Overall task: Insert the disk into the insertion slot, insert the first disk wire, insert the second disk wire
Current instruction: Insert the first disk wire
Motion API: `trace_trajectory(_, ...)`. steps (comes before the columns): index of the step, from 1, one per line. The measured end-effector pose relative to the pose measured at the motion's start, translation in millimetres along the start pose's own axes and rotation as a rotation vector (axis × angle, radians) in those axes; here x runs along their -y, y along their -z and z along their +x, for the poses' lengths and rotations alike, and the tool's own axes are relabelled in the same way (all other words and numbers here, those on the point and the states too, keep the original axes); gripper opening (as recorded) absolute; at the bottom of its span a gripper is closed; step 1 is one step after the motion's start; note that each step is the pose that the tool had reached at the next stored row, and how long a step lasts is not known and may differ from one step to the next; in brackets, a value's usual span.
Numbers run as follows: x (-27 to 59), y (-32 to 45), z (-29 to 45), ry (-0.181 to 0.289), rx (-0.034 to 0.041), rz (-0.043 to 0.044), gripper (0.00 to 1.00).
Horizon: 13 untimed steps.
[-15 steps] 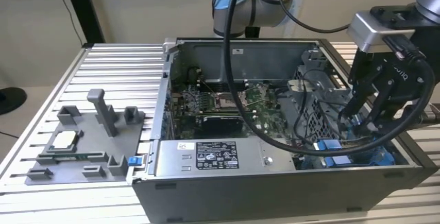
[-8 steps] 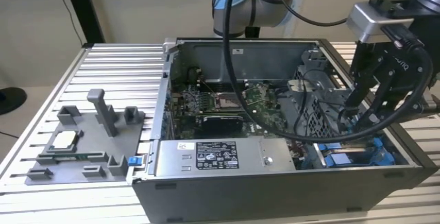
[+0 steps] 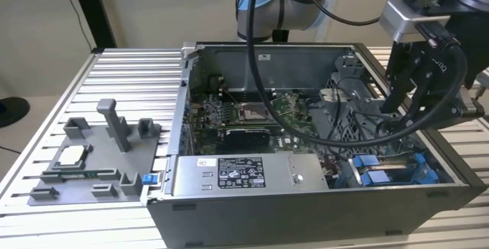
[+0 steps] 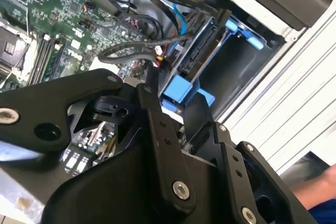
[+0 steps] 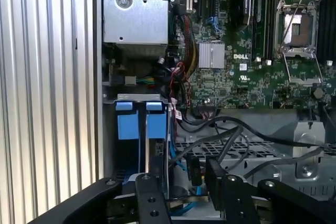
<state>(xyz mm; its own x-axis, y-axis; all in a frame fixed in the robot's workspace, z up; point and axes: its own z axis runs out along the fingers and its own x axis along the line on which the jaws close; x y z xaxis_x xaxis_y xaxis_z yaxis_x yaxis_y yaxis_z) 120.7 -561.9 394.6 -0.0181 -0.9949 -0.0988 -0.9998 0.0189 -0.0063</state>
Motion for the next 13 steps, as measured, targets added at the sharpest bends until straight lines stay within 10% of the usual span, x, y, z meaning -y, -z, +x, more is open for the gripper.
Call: trace_trajectory(13, -0.1, -6.2, -4.0, 0.009, -0.0075, 0.0366, 1.00)
